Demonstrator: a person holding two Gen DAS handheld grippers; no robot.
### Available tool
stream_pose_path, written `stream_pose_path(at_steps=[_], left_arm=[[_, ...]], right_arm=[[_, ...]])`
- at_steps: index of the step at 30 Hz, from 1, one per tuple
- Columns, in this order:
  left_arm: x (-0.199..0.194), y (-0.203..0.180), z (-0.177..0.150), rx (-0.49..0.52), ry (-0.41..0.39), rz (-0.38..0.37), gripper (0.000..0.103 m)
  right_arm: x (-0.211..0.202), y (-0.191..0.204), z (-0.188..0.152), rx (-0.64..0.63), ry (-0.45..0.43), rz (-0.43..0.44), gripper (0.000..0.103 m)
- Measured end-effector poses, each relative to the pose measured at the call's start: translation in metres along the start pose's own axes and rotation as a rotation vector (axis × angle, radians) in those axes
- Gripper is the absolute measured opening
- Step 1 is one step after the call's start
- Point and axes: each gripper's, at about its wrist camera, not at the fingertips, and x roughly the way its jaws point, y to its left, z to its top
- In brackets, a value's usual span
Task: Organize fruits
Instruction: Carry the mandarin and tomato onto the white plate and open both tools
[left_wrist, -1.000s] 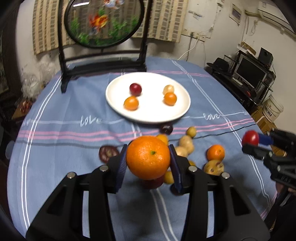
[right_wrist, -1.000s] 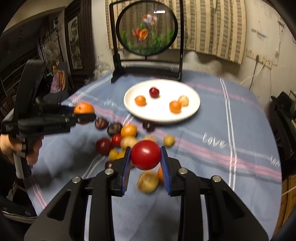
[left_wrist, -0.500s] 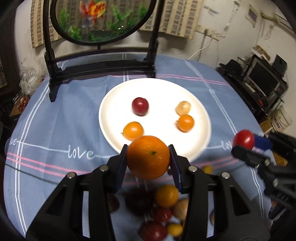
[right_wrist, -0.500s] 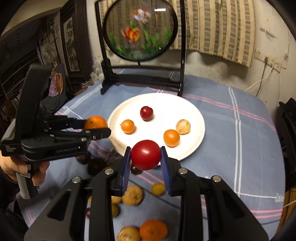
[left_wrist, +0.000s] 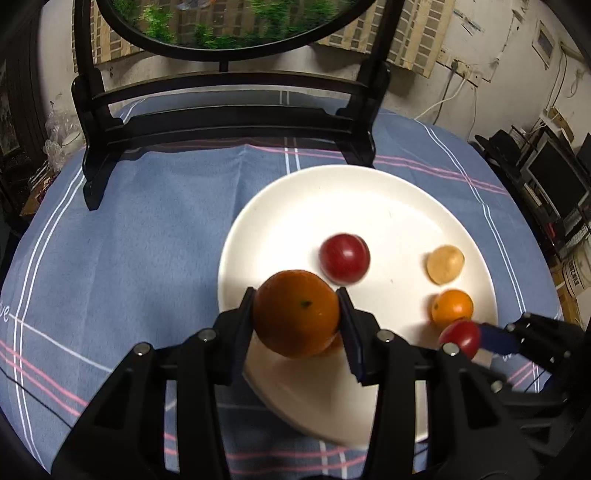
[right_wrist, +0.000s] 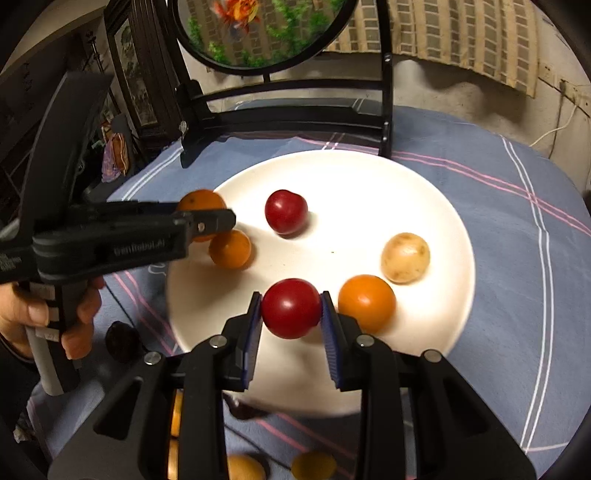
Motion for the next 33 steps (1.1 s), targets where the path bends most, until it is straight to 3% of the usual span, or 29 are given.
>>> stream_pose_path(at_steps=[8,13,19,23,33], left_arm=[[0.010,0.005,0.013,-0.059,0.010,-0.032,0.046],[-0.004,-0.005,0.013,-0.035,-0.026,-0.028,0.070],[-0.037,-0.013,0.008,-0.004,-0.064,-0.041,0.071],[-0.063,-0.017,-0.008,0.038,-0.084,-0.046,0.074],[-0.123,-0.028,-0.083,0.131,-0.095,-0.056,0.076]], right_arm=[[0.016,0.000,0.009,-0.006,0.017,-0.047,0.032],[0.007,0.001,0.006,-0.002,0.007,-0.035,0.035],[-0.023,0.003,0.003,0.005,-0.019,-0.038,0.035],[-0.057,0.002,-0.011,0.020,-0.048,-0.044,0.035],[-0.121,0.004,-0.076,0.077,-0.075,-0.078,0.036]])
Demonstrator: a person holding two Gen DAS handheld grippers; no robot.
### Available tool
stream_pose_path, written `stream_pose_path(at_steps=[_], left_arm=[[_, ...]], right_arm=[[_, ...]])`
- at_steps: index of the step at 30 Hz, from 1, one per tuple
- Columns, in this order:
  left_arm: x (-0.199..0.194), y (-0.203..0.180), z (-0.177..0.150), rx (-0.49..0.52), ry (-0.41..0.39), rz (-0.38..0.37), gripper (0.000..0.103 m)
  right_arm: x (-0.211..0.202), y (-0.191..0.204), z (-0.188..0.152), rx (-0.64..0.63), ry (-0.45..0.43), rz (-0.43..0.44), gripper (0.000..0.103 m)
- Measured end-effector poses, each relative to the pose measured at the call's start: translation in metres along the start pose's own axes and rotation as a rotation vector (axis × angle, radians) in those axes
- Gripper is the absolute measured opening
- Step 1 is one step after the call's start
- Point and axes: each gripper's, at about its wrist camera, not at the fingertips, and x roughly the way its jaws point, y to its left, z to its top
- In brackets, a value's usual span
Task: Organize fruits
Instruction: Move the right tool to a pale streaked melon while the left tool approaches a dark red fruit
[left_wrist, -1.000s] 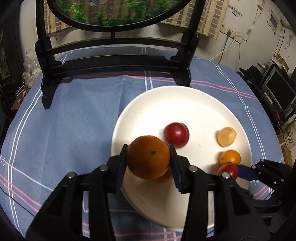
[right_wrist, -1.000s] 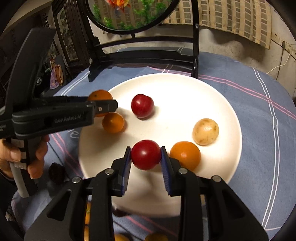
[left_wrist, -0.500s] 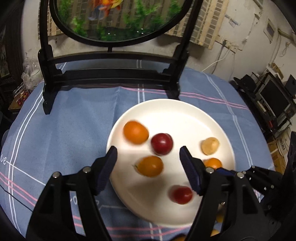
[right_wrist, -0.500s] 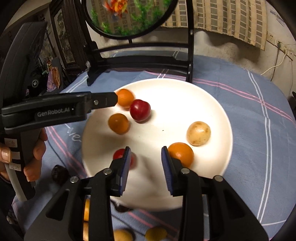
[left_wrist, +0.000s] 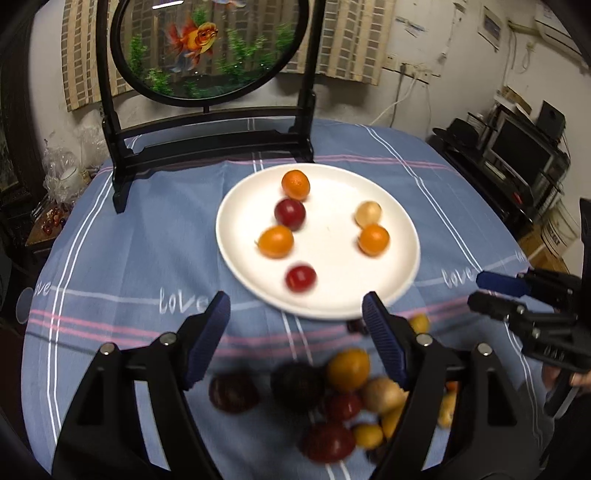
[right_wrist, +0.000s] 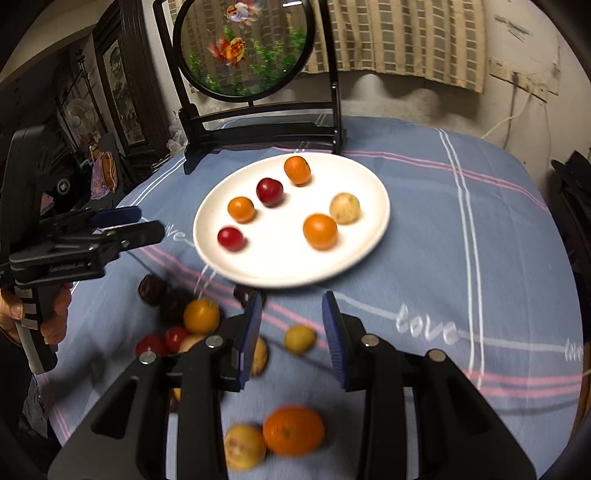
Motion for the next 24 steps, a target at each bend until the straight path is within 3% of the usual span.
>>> stream_pose_path(at_steps=[2,9,12,24], left_arm=[[-0.010,-0.002,-0.010,0.005,-0.005,0.001,0.076],[-0.043,0.001,-0.046,-0.003,-0.025,0.013,0.078],[-0.049,0.003,-0.059,-0.005,-0.023,0.021,0.079],[-0.042,0.014,-0.105,-0.037,0.042,0.018,0.082]], right_arm=[[-0.009,0.002,-0.010,0.008,-0.004,-0.002,0.042],[-0.025,0.012,-0.049,0.035,0.020,0.002,0.044],[-0.028,0.019,-0.065,0.037,0.032,0.004,0.052],[-0.029,0.032,-0.111,0.040,0.076,0.020,0.053]])
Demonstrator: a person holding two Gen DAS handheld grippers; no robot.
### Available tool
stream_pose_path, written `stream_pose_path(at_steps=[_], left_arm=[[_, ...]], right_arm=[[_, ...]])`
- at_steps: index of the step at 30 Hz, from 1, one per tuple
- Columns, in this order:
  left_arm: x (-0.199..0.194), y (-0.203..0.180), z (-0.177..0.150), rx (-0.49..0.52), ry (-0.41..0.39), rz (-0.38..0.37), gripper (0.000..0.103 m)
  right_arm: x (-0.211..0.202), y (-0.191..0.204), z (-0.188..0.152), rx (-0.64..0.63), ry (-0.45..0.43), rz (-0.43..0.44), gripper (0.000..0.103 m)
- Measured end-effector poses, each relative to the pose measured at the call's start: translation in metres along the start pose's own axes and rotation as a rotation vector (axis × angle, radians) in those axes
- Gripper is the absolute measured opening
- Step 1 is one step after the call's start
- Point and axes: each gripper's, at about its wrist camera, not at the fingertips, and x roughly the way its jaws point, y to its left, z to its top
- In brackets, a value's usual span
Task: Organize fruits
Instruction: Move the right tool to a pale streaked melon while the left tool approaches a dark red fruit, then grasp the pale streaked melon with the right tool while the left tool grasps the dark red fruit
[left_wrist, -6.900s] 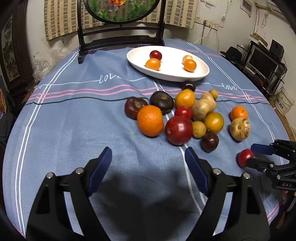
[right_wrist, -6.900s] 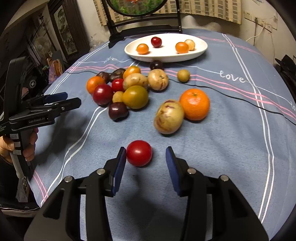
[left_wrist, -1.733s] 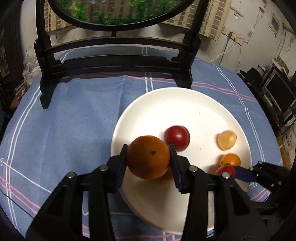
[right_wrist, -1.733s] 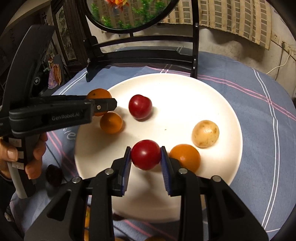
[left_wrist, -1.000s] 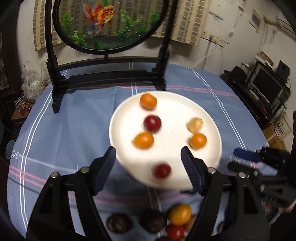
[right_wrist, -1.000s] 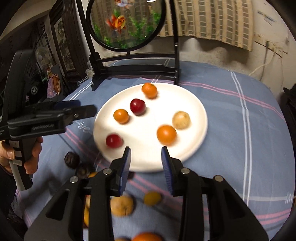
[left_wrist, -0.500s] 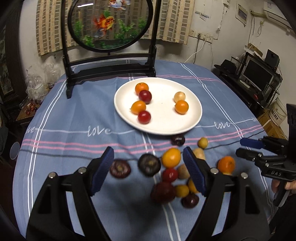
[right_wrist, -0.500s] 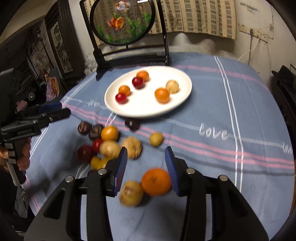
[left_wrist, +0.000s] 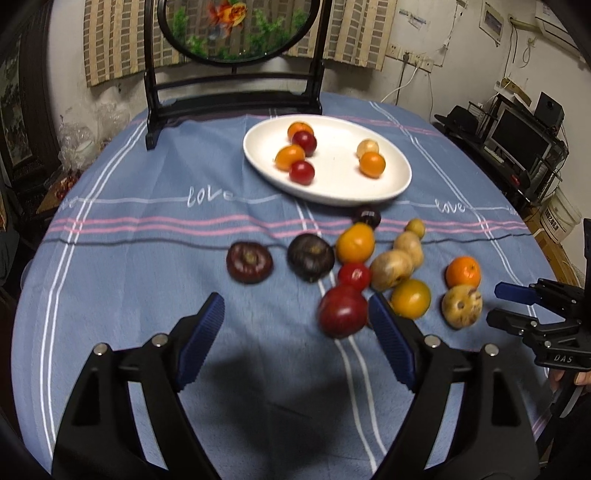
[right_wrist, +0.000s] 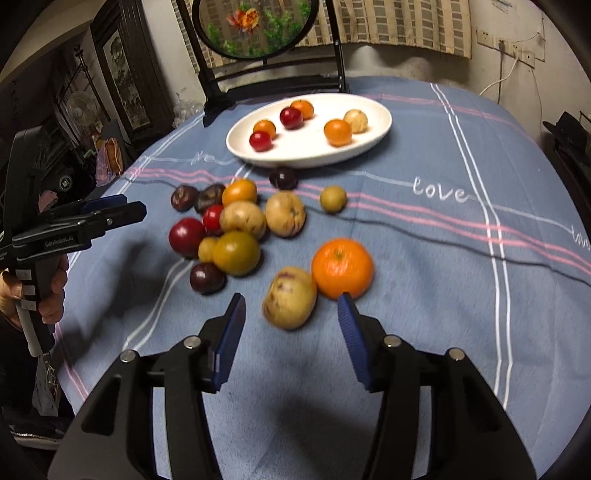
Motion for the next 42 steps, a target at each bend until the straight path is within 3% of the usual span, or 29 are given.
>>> stream_pose_path(at_steps=[15,24,31,42], left_arm=[[0.023,-0.001,-0.024,0.004,0.043,0.022,0.082],[0.029,0.003,-0.023,-0.011,0.059,0.019,0.083],[0.032,0.002,-0.020,-0.006,0.063,0.010,0.083],[0.051,-0.019,-0.024,0.063,0.107,-0.010,0.081]], right_arm=[[0.033,0.001,-0.007,0.038,0.074,0.004,0.053],[0.046,0.000,0.003,0.113,0.056,0.038,0.053],[0.045,-0.003,0.003,0.143,0.033,0.031,0.037],[0.041,-0.004,-0.005,0.130,0.028,0.052,0.037]])
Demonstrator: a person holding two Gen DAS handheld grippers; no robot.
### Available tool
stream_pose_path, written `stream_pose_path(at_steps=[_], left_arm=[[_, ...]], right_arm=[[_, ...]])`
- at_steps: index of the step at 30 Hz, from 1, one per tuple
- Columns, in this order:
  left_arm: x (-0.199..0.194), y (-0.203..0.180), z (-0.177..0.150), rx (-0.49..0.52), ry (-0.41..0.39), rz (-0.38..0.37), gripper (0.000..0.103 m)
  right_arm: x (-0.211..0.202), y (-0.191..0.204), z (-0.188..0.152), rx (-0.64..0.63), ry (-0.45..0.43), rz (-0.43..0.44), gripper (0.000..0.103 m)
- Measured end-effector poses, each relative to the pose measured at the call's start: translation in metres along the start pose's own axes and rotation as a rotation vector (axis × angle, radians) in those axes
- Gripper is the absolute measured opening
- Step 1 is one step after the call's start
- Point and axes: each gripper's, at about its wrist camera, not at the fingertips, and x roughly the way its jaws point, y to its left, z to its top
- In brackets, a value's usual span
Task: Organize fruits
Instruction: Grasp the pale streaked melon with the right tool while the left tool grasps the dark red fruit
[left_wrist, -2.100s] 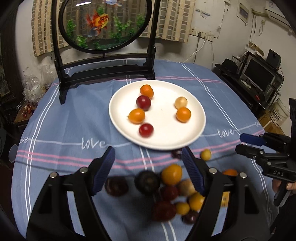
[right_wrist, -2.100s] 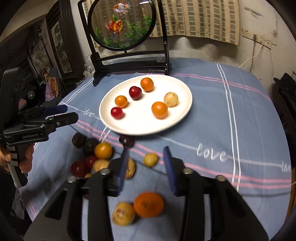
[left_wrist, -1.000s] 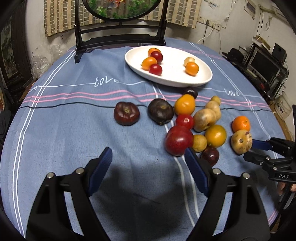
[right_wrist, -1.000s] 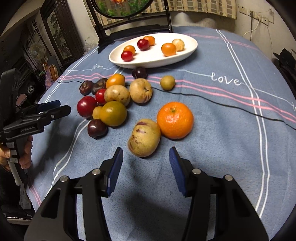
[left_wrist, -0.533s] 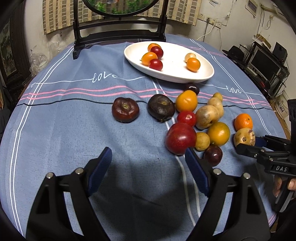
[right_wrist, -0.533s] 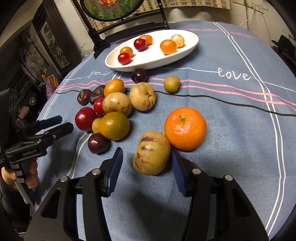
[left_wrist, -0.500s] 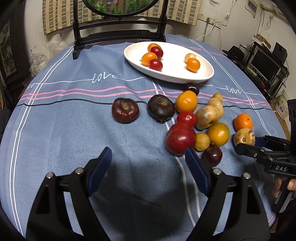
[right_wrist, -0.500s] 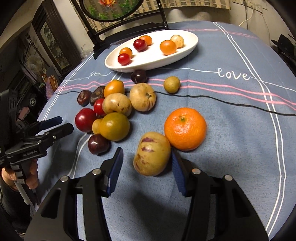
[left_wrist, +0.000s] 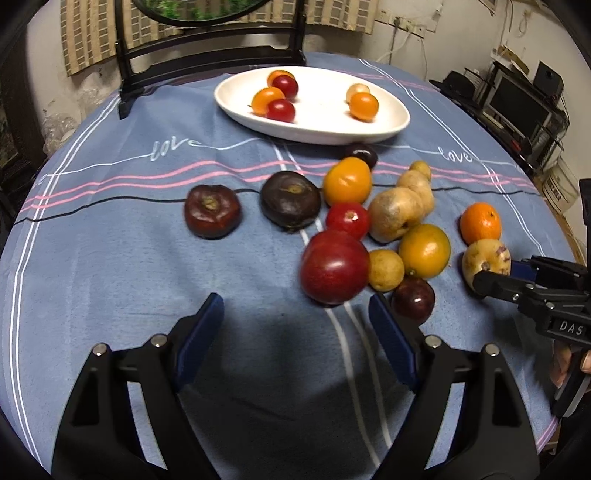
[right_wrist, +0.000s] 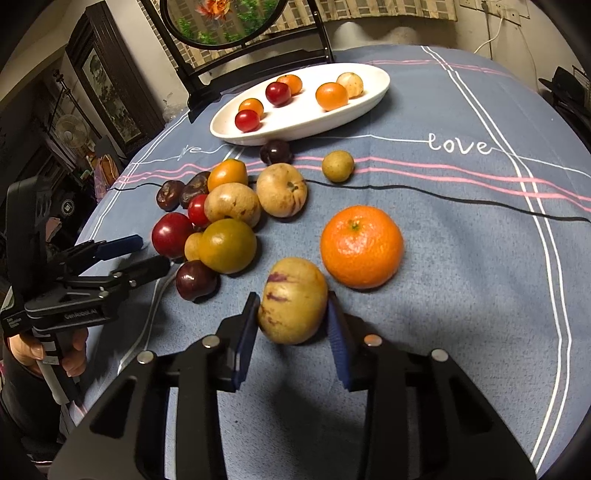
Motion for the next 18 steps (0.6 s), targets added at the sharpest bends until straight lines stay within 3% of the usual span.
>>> stream_pose_path(at_steps=[4,14,18], left_arm=[[0.008,-0.005,0.006,0.022,0.010,-0.011,0.068],[0.017,-0.012,0.014,0.046,0.009,-0.017,0.064],[0.017,-0.013,0.017,0.038,-0.004,-0.071,0.043]], right_arm=[[0.001,0.000,0.000,-0.005,-0.001,-0.004,0.037],[0.003,-0.001,0.003,0.002,0.008,0.002,0.037],[0.004,0.000,0.003,0.002,0.007,0.001,0.037]])
